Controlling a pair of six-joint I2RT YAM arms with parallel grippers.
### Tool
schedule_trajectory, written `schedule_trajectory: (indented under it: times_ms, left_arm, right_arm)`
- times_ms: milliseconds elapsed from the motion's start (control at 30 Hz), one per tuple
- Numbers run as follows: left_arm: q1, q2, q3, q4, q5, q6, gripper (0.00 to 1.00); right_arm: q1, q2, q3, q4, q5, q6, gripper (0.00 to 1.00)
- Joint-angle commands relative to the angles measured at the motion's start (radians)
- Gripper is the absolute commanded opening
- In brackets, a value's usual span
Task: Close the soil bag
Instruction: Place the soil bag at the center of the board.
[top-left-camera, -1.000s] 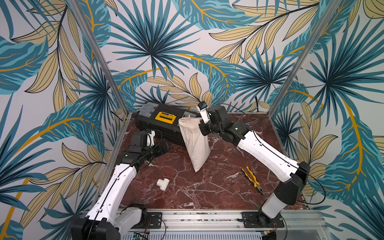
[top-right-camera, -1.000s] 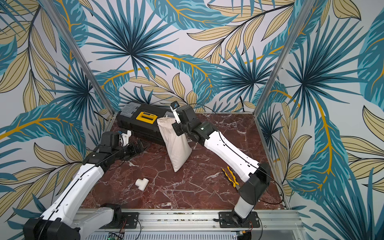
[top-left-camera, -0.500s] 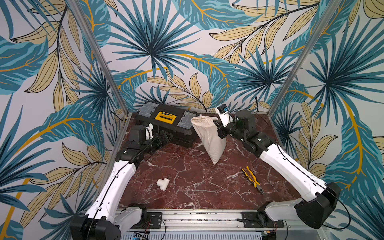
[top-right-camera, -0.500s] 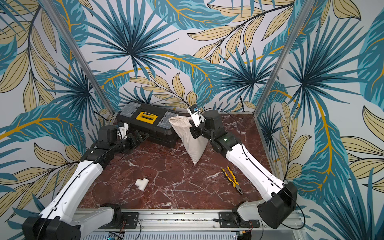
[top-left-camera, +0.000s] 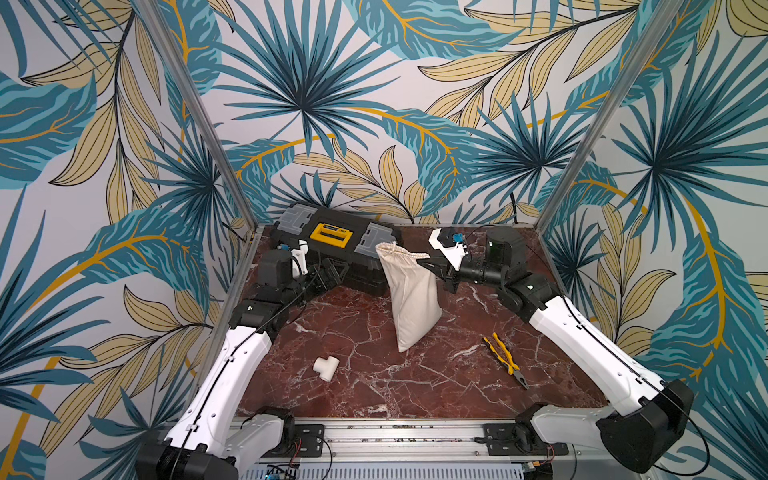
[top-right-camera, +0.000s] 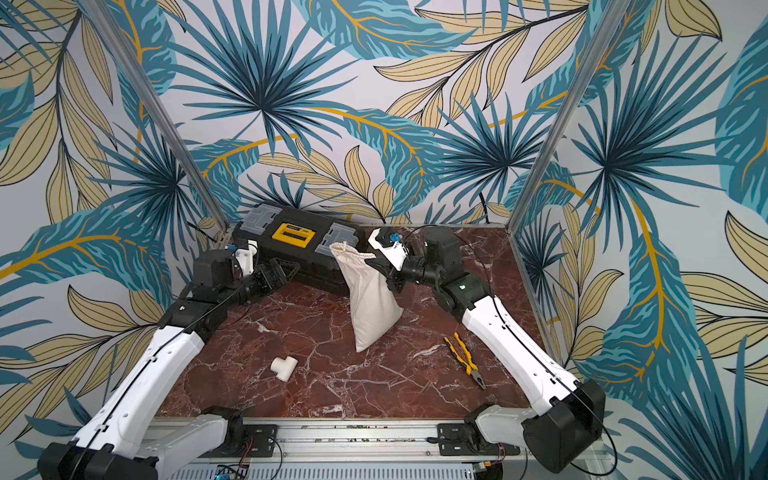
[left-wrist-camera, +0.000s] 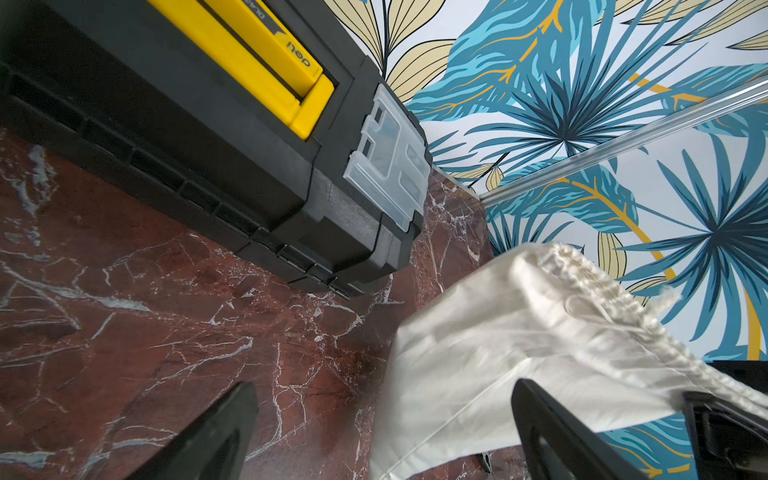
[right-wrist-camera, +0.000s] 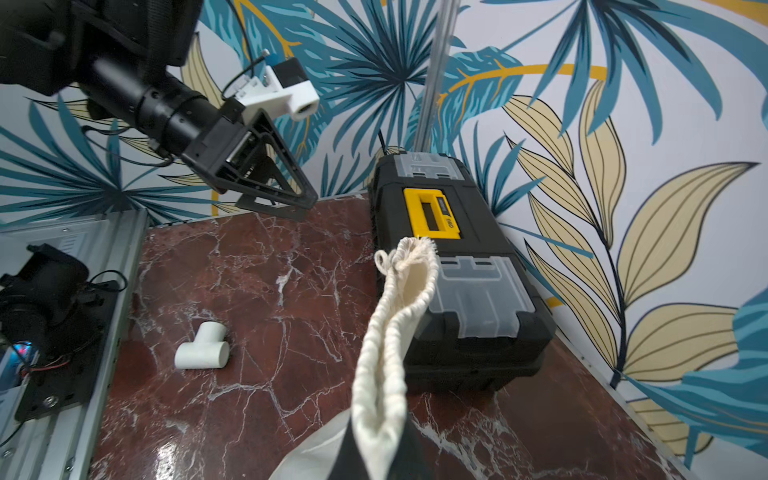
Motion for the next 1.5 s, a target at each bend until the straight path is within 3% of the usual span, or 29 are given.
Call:
schedule_trajectory:
  times_ms: [0,400,600,733,800,1067,1267,1467]
  left_arm:
    - [-0.004,-0.058,0.02,0.012,-0.028,0.05,1.0]
    - [-0.003,-0.18,-0.015,0.088,-0.071,0.077,1.0]
    - [-0.004,-0.157,-0.026,0.104,0.02,0.121,1.0]
    - [-0.004,-0.123,-0.031,0.142,0.122,0.167,1.0]
    - [-0.007,-0.1,-0.02,0.135,0.16,0.227,1.0]
    - [-0.037,-0.016,0.012,0.074,0.335,0.511,0.99]
    - [-0.103,0.066,0.076,-0.024,0.449,0.72,0.93]
    - [-0.113,0.129,0.126,-0.08,0.519,0.804,0.83]
  right_arm:
    - [-0.002,-0.014,0.055,0.053,-0.144,-0.035,0.0]
    - [-0.002,0.055,0.044,0.08,-0.478,0.022,0.0]
    - [0.0,0.095,-0.026,-0.12,-0.57,-0.194,0.0]
    - [-0.001,0.169,-0.019,-0.341,-0.58,-0.388,0.0]
    - [0.0,0.183,-0.022,-0.37,-0.566,-0.418,0.0]
    - [-0.002,0.223,-0.03,-0.309,-0.534,-0.374,0.02]
    - [-0.003,0.217,-0.016,-0.253,-0.504,-0.326,0.02]
    - [-0.002,0.232,0.009,-0.289,-0.495,-0.352,0.02]
